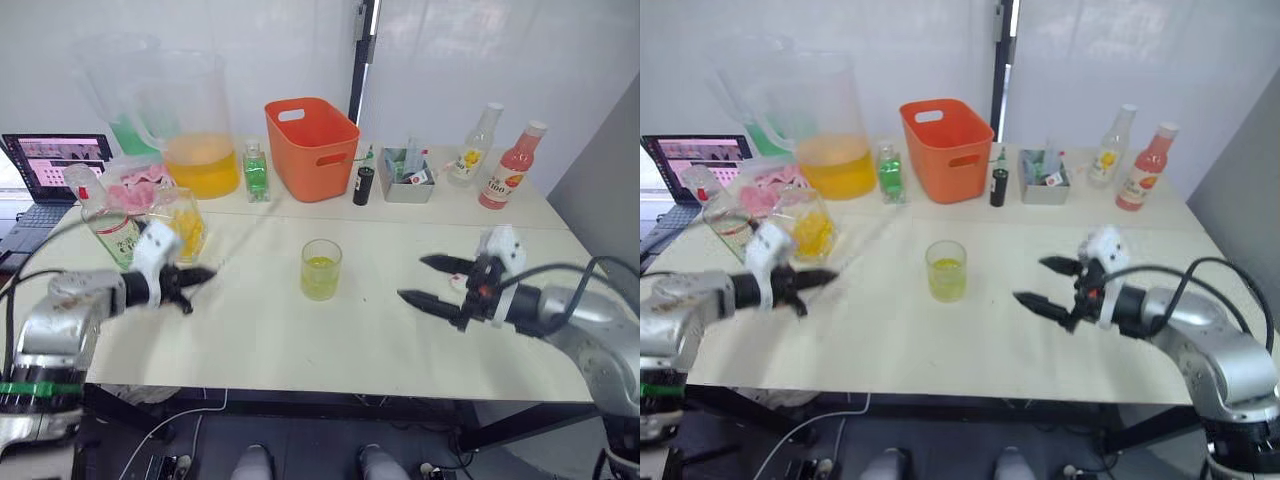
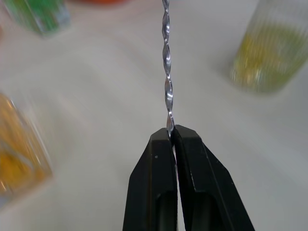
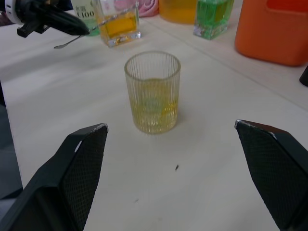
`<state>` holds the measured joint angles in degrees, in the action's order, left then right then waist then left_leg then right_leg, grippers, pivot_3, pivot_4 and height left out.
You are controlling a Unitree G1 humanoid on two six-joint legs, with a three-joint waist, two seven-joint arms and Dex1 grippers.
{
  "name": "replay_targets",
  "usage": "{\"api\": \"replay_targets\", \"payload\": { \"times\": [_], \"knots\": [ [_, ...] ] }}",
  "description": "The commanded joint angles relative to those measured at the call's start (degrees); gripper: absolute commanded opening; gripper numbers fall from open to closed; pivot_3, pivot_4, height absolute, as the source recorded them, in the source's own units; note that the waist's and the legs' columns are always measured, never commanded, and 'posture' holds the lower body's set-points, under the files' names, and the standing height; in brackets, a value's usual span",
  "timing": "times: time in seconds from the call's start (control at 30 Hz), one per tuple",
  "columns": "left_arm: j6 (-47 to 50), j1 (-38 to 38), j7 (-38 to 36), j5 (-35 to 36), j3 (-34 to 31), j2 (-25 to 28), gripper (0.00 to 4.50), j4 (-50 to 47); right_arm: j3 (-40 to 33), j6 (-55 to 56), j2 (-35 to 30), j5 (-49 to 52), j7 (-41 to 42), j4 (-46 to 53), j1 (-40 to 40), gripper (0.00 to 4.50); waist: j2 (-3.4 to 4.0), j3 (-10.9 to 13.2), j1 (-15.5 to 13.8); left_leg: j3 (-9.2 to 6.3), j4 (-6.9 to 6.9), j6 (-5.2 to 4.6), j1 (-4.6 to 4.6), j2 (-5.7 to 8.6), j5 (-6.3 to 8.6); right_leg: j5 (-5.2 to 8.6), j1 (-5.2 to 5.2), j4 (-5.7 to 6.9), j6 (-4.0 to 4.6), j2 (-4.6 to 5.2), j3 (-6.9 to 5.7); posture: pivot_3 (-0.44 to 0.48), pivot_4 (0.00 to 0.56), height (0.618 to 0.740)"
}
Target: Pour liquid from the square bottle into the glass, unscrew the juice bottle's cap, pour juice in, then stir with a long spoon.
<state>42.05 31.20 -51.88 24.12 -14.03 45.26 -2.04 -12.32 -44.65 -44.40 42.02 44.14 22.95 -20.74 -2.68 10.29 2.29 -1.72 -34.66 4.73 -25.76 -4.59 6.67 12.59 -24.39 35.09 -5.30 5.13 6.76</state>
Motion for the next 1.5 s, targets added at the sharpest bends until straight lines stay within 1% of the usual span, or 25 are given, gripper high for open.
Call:
{"api": "replay_targets", "payload": {
  "times": [0.03, 0.1, 0.17, 0.2, 0.23, 0.3, 0.37, 0.5, 0.57, 0.73, 0.97, 1.07, 1.13, 1.37, 1.4, 1.43, 1.5],
  "knots": [
    [2.7, 2.11, 1.87, 5.42, -2.56, -1.55, 0.06, -5.38, -2.02, -2.47, 1.06, 0.41, -6.2, 0.38, -3.6, 4.5, 0.0, 0.0, 0.08, 0.01, 0.0, -0.26, 0.01, 0.01, -0.13, 0.02, 0.01, -0.01, -0.04, 0.01, 0.0, 0.0, 0.15, 0.717],
    [2.43, 2.59, 1.87, 5.92, -0.23, -1.96, 0.06, -8.98, -2.75, -5.64, 4.35, 3.0, -11.82, 0.15, -8.37, 4.5, 0.01, 0.0, 0.31, 0.0, 0.06, -0.48, 0.04, 0.0, -0.23, 0.05, -0.02, 0.06, -0.09, -0.01, 0.0, 0.0, 0.15, 0.717],
    [3.14, 3.54, 2.99, 7.3, 1.69, -3.79, 0.06, -12.48, -4.9, -20.13, 5.84, 14.37, -17.16, -2.92, -14.32, 4.5, 0.01, 0.0, 0.47, 0.0, 0.08, -0.49, 0.02, 0.0, -0.24, 0.04, -0.11, 0.15, -0.08, -0.04, 0.03, 0.0, 0.15, 0.717],
    [3.67, 4.32, 3.94, 7.6, 2.67, -4.72, 0.06, -13.55, -5.97, -23.77, 7.11, 18.92, -19.61, -4.08, -16.69, 4.5, 0.01, 0.01, 0.38, 0.0, 0.07, -0.5, 0.02, 0.0, -0.24, 0.04, -0.12, 0.19, -0.07, -0.04, 0.04, 0.0, 0.15, 0.717],
    [3.62, 5.1, 4.87, 7.25, 3.89, -5.56, 0.06, -14.38, -7.06, -26.14, 8.78, 22.86, -22.84, -5.3, -19.02, 4.5, 0.01, 0.01, 0.31, -0.01, 0.07, -0.51, 0.01, 0.0, -0.25, 0.03, -0.1, 0.21, -0.05, -0.04, 0.05, 0.0, 0.15, 0.717],
    [3.79, 6.52, 7.18, 7.12, 5.3, -7.51, 0.06, -15.34, -8.62, -27.9, 12.64, 27.59, -30.33, -7.6, -23.06, 4.5, 0.01, 0.0, 0.29, -0.07, 0.06, -0.52, 0.02, -0.01, -0.25, 0.03, -0.06, 0.21, -0.06, -0.09, 0.03, 0.0, 0.15, 0.717],
    [2.98, 6.99, 8.7, 5.97, 7.32, -8.71, 0.06, -16.64, -9.41, -27.81, 16.14, 29.54, -37.04, -8.98, -25.69, 4.5, 0.01, 0.0, 0.35, -0.09, 0.05, -0.54, 0.01, -0.01, -0.26, 0.04, -0.06, 0.2, -0.06, -0.1, 0.04, 0.0, 0.15, 0.717],
    [0.49, 6.79, 11.05, 3.39, 10.28, -10.2, 0.06, -18.03, -11.43, -23.72, 23.38, 32.99, -50.01, -11.46, -29.02, 4.5, 0.01, 0.0, 0.33, -0.08, 0.06, -0.55, -0.01, 0.0, -0.27, 0.03, -0.07, 0.2, -0.07, -0.12, 0.06, 0.0, 0.15, 0.717],
    [-0.49, 6.5, 12.35, 2.49, 11.39, -10.99, 0.06, -18.67, -11.13, -22.28, 26.49, 34.89, -54.44, -11.44, -30.07, 4.5, 0.02, 0.0, 0.35, -0.09, 0.05, -0.56, -0.07, -0.01, -0.28, 0.0, -0.11, 0.2, -0.11, -0.14, 0.08, 0.0, 0.15, 0.717],
    [-1.47, 5.94, 13.98, 1.39, 12.62, -11.94, 0.06, -19.01, -9.85, -19.36, 30.09, 38.33, -61.26, -11.48, -31.5, 4.5, 0.03, 0.01, 0.36, -0.12, 0.05, -0.58, -0.1, -0.01, -0.29, -0.02, -0.12, 0.2, -0.14, -0.17, 0.1, 0.0, 0.15, 0.717],
    [-0.99, 5.33, 14.59, 1.41, 13.3, -12.18, 0.06, -19.0, -7.39, -15.52, 31.6, 39.38, -64.56, -12.73, -32.05, 4.5, 0.04, 0.01, 0.39, -0.13, 0.05, -0.58, -0.1, -0.02, -0.29, -0.01, -0.12, 0.18, -0.14, -0.18, 0.1, 0.0, 0.15, 0.717],
    [-1.02, 5.14, 14.64, 1.44, 13.62, -12.37, 0.0, -18.96, -6.27, -14.39, 31.91, 38.5, -65.0, -13.81, -32.18, 3.67, 0.04, 0.01, 0.41, -0.13, 0.05, -0.58, -0.1, -0.03, -0.29, -0.01, -0.12, 0.18, -0.13, -0.18, 0.1, 0.0, 0.15, 0.717],
    [-0.96, 5.14, 15.18, 1.72, 13.63, -13.18, 0.0, -18.85, -5.17, -13.28, 32.73, 37.34, -65.15, -14.79, -32.38, 3.03, 0.04, 0.01, 0.41, -0.13, 0.06, -0.58, -0.1, -0.03, -0.29, -0.01, -0.12, 0.17, -0.13, -0.18, 0.09, 0.0, 0.15, 0.717],
    [-0.9, 4.86, 15.53, 1.54, 13.9, -13.87, 0.0, -18.92, -3.69, -10.05, 34.54, 35.48, -65.15, -15.69, -32.62, 0.61, 0.05, 0.01, 0.41, -0.13, 0.08, -0.59, -0.12, -0.05, -0.29, -0.01, -0.13, 0.14, -0.13, -0.2, 0.08, 0.0, 0.15, 0.717],
    [-0.93, 4.81, 15.52, 1.52, 13.9, -13.83, 0.0, -18.84, -3.61, -9.77, 34.54, 35.22, -64.96, -15.62, -32.61, 0.2, 0.05, 0.01, 0.41, -0.13, 0.08, -0.59, -0.13, -0.05, -0.29, -0.02, -0.13, 0.14, -0.13, -0.2, 0.08, 0.0, 0.15, 0.717],
    [-0.87, 4.78, 15.56, 1.55, 13.85, -13.82, 0.0, -18.8, -3.54, -9.5, 34.5, 35.0, -64.84, -15.54, -32.64, 0.01, 0.05, 0.01, 0.41, -0.13, 0.08, -0.59, -0.13, -0.05, -0.29, -0.02, -0.13, 0.13, -0.13, -0.2, 0.08, 0.0, 0.15, 0.717],
    [-0.9, 4.66, 15.48, 1.51, 13.92, -13.65, 0.0, -18.8, -3.37, -8.75, 34.43, 34.5, -64.72, -15.41, -32.72, 0.01, 0.05, 0.01, 0.42, -0.13, 0.08, -0.59, -0.14, -0.05, -0.29, -0.02, -0.15, 0.14, -0.13, -0.2, 0.08, 0.0, 0.15, 0.717]
  ]
}}
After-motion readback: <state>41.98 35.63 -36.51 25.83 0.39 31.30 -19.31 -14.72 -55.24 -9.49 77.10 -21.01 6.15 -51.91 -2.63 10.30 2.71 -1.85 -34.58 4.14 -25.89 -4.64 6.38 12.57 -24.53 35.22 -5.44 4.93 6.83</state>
